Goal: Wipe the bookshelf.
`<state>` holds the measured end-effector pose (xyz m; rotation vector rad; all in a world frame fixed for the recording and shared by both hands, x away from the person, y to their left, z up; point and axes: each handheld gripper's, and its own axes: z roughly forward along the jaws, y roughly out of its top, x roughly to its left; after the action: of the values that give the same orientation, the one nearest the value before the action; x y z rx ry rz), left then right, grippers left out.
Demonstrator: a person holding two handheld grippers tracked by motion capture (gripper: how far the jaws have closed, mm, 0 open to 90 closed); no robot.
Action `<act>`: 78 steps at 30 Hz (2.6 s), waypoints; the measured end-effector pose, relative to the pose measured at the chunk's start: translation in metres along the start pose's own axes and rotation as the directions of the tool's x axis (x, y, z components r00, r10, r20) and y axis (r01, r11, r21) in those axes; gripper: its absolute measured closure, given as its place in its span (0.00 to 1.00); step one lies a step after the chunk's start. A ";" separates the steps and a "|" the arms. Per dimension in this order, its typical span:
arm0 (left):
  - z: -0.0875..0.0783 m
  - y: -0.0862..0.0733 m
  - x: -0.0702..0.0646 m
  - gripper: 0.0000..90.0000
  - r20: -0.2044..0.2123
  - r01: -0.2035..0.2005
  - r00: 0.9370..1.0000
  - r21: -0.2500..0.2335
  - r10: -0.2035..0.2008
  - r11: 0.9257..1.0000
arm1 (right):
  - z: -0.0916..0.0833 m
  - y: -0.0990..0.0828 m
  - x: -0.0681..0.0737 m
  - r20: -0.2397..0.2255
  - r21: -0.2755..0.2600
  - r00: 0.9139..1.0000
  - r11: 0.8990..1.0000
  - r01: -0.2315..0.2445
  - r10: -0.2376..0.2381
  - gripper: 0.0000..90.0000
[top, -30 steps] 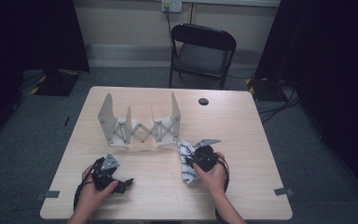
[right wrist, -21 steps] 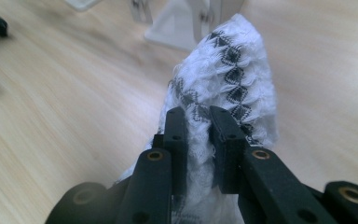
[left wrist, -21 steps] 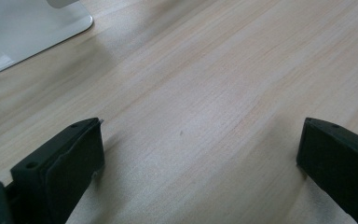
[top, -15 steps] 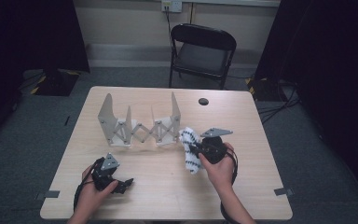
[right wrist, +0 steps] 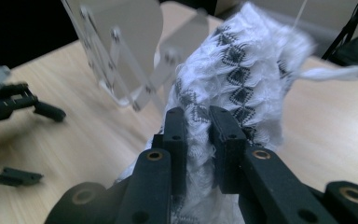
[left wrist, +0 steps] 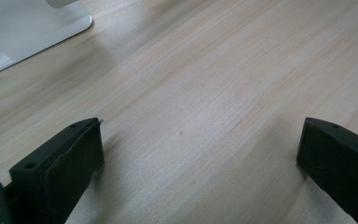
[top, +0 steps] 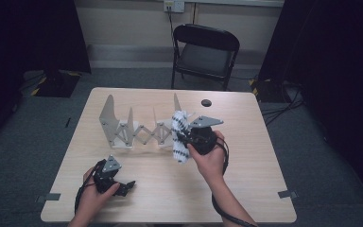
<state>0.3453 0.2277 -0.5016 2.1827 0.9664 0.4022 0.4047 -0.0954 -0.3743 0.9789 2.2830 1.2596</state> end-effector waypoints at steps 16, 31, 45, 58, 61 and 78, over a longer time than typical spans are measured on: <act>0.000 0.000 -0.001 0.00 0.000 0.004 1.000 -0.006 -0.004 1.000 | 0.056 -0.068 0.000 -0.034 0.174 0.998 0.983 -0.055 0.061 0.86; 0.000 0.000 -0.001 0.00 -0.002 0.005 1.000 -0.006 -0.005 1.000 | 0.038 -0.065 -0.004 -0.052 0.162 0.996 0.985 -0.056 0.066 0.86; 0.000 -0.001 -0.002 0.00 -0.001 0.007 1.000 -0.006 -0.007 1.000 | 0.031 -0.010 0.023 -0.090 0.011 0.996 1.000 0.023 -0.022 0.84; 0.000 -0.001 -0.002 0.00 0.000 0.007 1.000 -0.006 -0.007 1.000 | 0.075 -0.074 0.017 -0.114 0.187 0.991 0.981 -0.048 0.070 0.72; 0.000 -0.001 -0.002 0.00 0.000 0.007 1.000 -0.006 -0.007 1.000 | 0.068 -0.076 0.013 -0.117 0.175 0.991 0.984 -0.037 0.058 0.57; -0.001 0.002 -0.002 0.02 -0.044 0.049 0.998 0.013 -0.048 0.999 | -0.017 -0.132 -0.060 0.022 0.165 0.996 0.983 -0.086 0.084 0.28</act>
<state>0.3447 0.2259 -0.4992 2.1662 1.0469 0.4235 0.3839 -0.1967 -0.4776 1.1500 2.3879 1.1036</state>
